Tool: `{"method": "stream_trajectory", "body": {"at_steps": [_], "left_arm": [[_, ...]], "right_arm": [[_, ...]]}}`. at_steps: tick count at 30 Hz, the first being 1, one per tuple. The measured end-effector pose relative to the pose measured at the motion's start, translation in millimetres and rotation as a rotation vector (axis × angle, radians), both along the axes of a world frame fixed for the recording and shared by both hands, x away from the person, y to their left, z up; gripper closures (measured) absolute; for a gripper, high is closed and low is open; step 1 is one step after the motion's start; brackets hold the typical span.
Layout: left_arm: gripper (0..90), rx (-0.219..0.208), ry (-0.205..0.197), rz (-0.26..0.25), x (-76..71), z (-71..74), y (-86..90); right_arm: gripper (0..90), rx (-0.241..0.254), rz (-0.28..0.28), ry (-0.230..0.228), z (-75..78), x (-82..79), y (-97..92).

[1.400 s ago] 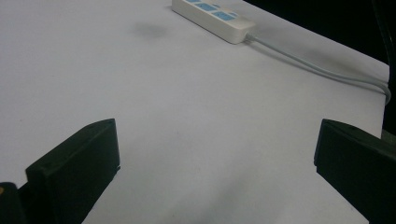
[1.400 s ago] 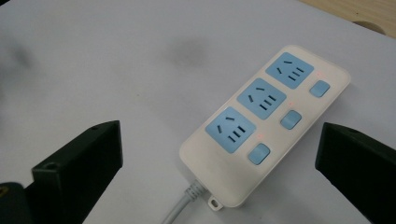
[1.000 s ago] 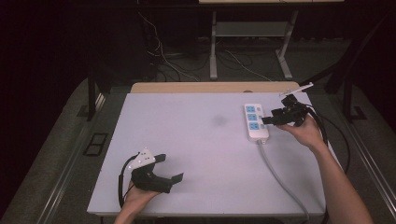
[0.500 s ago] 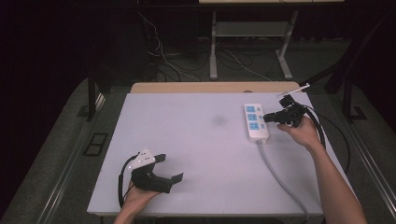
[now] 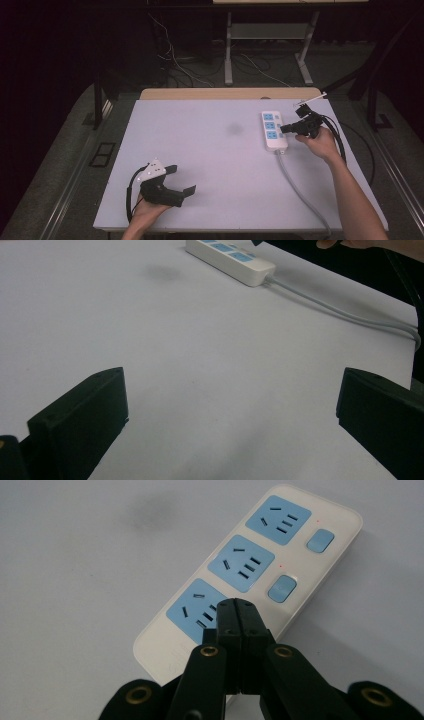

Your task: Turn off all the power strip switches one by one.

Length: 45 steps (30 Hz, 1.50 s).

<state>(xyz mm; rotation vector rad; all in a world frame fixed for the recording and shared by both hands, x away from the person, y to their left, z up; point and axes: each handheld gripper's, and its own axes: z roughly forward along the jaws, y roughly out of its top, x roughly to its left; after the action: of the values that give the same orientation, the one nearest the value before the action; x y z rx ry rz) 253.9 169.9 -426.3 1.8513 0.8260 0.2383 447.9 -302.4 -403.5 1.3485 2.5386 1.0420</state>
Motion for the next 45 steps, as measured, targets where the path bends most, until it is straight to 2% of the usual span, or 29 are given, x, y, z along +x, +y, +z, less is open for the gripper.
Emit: {"method": "stream_trajectory", "body": {"at_steps": [3,9,13,18,28,31,35,37,41,43,45], "left_arm": [[0.0,0.001,0.000,-0.002,-0.4,0.1,-0.1],[0.0,-0.002,0.000,0.001,-0.3,-0.1,0.4],[0.0,0.002,0.002,-0.001,-0.1,-0.4,0.3],[0.0,0.004,0.002,-0.003,-0.6,-0.6,-0.8],[0.0,0.004,0.002,-0.001,-0.7,-0.7,-1.1],[0.0,0.006,0.002,-0.003,-0.7,-0.8,-1.3],[0.0,0.008,0.002,-0.001,-0.2,-0.9,-1.0],[0.0,0.008,0.004,-0.001,-0.2,-1.0,-1.1],[0.0,0.009,0.003,-0.002,-0.7,-0.8,-1.5],[0.0,0.008,0.001,-0.001,-1.0,-0.7,-0.9],[0.0,0.008,0.001,0.000,-0.9,-0.7,-0.8]], "right_arm": [[89.8,0.001,-0.002,-0.002,-2.5,0.2,0.1],[89.8,-0.005,-0.014,0.029,-13.1,2.8,0.5],[89.8,0.021,-0.025,0.025,-15.1,2.1,-1.3],[89.9,0.009,-0.015,0.011,-15.0,1.3,-0.2],[90.0,0.039,-0.014,0.009,-17.5,1.0,-4.0],[90.0,0.069,-0.032,0.022,-19.2,0.8,-6.3],[90.0,0.085,-0.038,0.018,-20.7,0.0,-8.0],[90.0,0.083,-0.043,0.009,-21.0,-1.7,-7.6],[90.0,0.049,-0.046,-0.011,-19.6,-4.0,-3.8],[90.0,0.059,-0.038,0.012,-20.4,-4.3,-3.4],[90.0,0.063,-0.024,0.009,-21.4,-6.1,-3.2]]}}
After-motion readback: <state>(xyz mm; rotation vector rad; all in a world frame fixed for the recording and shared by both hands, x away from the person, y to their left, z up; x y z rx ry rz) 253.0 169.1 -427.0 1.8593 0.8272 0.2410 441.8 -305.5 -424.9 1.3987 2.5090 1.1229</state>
